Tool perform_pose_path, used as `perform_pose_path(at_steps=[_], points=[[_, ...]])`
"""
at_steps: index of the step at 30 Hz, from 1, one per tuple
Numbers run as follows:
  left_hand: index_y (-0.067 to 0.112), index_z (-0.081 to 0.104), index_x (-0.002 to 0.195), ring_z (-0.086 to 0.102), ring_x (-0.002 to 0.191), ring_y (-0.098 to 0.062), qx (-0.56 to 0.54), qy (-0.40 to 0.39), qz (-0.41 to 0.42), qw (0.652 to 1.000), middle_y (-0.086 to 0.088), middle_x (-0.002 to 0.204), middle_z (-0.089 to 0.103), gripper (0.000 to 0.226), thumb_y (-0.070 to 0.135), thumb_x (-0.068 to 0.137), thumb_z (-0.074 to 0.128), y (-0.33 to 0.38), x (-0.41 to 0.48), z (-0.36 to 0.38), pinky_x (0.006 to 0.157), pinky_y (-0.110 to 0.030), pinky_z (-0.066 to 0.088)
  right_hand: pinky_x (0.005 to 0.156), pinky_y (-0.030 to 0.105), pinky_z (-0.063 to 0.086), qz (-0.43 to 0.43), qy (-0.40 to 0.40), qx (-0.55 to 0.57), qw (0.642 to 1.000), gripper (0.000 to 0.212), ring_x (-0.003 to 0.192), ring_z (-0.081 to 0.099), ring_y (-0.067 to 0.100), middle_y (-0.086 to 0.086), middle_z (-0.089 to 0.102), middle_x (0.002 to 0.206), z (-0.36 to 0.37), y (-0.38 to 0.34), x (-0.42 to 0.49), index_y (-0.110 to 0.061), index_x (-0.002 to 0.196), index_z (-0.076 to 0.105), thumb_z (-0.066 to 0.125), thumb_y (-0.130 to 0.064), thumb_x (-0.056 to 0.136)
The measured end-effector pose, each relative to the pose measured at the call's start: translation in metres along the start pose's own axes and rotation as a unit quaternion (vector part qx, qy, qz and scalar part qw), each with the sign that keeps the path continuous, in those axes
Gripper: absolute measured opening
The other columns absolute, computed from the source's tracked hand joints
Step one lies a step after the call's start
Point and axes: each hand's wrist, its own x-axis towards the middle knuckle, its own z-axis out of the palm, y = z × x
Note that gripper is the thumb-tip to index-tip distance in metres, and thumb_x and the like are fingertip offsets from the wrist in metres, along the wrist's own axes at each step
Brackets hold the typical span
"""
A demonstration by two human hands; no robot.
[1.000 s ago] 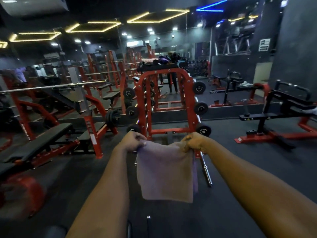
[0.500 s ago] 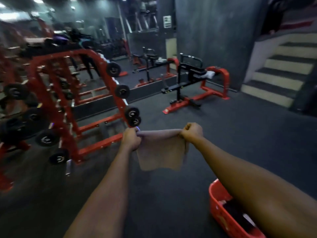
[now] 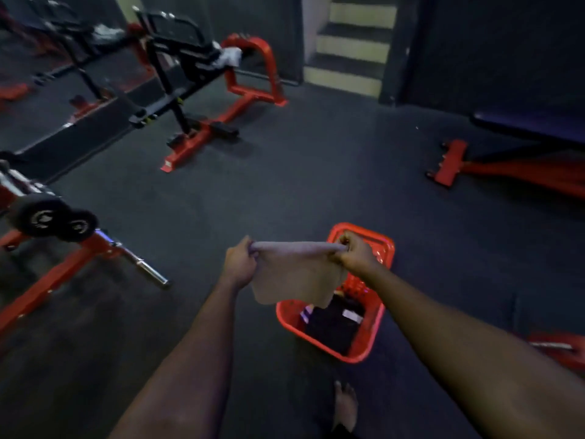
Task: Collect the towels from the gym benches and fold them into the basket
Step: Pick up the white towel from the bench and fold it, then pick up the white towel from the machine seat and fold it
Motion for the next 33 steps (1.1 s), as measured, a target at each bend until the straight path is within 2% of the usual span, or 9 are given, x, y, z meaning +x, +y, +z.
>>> perform_pose_path(at_steps=[3,11,14,16,19,22,26,29,33], points=[[-0.004,0.055,0.089,0.061,0.082,-0.042,0.009,-0.049,0.005,0.999,-0.028,0.086,0.064,0.006,-0.001,0.084,0.055,0.014,0.027,0.055,0.059,-0.03,0.023,0.064,0.033,0.046,0.046,0.022,0.018,0.999,0.027,0.067,0.05,0.012,-0.004,0.057,0.069,-0.013,0.054,0.021,-0.022,0.071,0.053,0.069,-0.002,0.064],[-0.002,0.057,0.09,0.063,0.086,-0.043,0.047,-0.15,-0.001,0.988,-0.029,0.088,0.065,0.008,-0.001,0.082,0.056,0.013,0.07,0.15,0.066,-0.038,0.04,0.057,0.025,0.039,0.162,0.015,0.002,0.987,0.027,0.061,0.049,0.009,-0.007,0.054,0.063,-0.016,0.139,0.048,-0.021,0.068,0.053,0.068,0.001,0.069],[-0.002,0.059,0.101,0.061,0.098,-0.044,0.059,-0.158,-0.024,0.985,-0.028,0.101,0.066,0.016,0.002,0.086,0.052,0.017,0.085,0.161,0.074,-0.039,0.043,0.072,0.029,0.045,0.18,0.033,-0.029,0.983,0.022,0.085,0.061,0.021,-0.002,0.061,0.085,-0.015,0.15,0.056,-0.019,0.094,0.061,0.07,-0.013,0.076],[-0.003,0.057,0.104,0.059,0.105,-0.046,0.076,-0.16,-0.036,0.983,-0.029,0.108,0.065,0.02,0.007,0.089,0.051,0.023,0.096,0.162,0.08,-0.042,0.044,0.077,0.027,0.044,0.209,0.05,-0.047,0.975,0.037,0.099,0.064,0.026,0.005,0.064,0.102,-0.017,0.147,0.063,-0.015,0.116,0.058,0.07,-0.024,0.082],[-0.002,0.06,0.105,0.06,0.107,-0.043,0.081,-0.156,-0.027,0.984,-0.027,0.109,0.066,0.021,0.011,0.091,0.052,0.037,0.109,0.147,0.082,-0.041,0.045,0.077,0.026,0.047,0.21,0.063,-0.038,0.975,0.034,0.1,0.066,0.027,0.011,0.07,0.109,-0.021,0.126,0.079,-0.014,0.115,0.062,0.068,-0.027,0.084],[0.002,0.066,0.11,0.062,0.11,-0.036,0.064,-0.156,-0.013,0.986,-0.022,0.113,0.069,0.024,0.013,0.092,0.056,0.049,0.119,0.115,0.089,-0.036,0.046,0.062,0.017,0.046,0.187,0.063,-0.015,0.98,0.017,0.09,0.066,0.023,0.01,0.071,0.097,-0.027,0.083,0.097,-0.009,0.099,0.069,0.064,-0.018,0.085],[0.006,0.067,0.108,0.066,0.103,-0.026,0.027,-0.133,0.022,0.991,-0.016,0.107,0.071,0.022,0.016,0.091,0.058,0.057,0.138,0.062,0.08,-0.024,0.043,0.08,0.039,0.055,0.131,0.065,0.005,0.989,0.013,0.089,0.07,0.031,0.014,0.075,0.089,-0.026,0.023,0.123,-0.019,0.069,0.064,0.064,-0.018,0.082],[0.006,0.068,0.104,0.067,0.097,-0.024,-0.007,-0.077,0.044,0.996,-0.011,0.101,0.072,0.019,0.016,0.091,0.059,0.05,0.157,0.009,0.078,-0.022,0.042,0.081,0.043,0.058,0.09,0.061,0.038,0.993,0.02,0.079,0.072,0.028,0.011,0.074,0.082,-0.014,-0.032,0.14,-0.023,0.063,0.059,0.063,-0.015,0.081],[0.008,0.068,0.102,0.065,0.086,-0.017,-0.045,-0.024,0.067,0.996,-0.007,0.095,0.073,0.017,0.017,0.09,0.06,0.033,0.191,-0.056,0.075,-0.019,0.041,0.056,0.025,0.054,0.036,0.049,0.055,0.997,0.021,0.063,0.068,0.022,0.01,0.071,0.081,0.007,-0.111,0.159,-0.021,0.067,0.061,0.059,-0.008,0.083]])
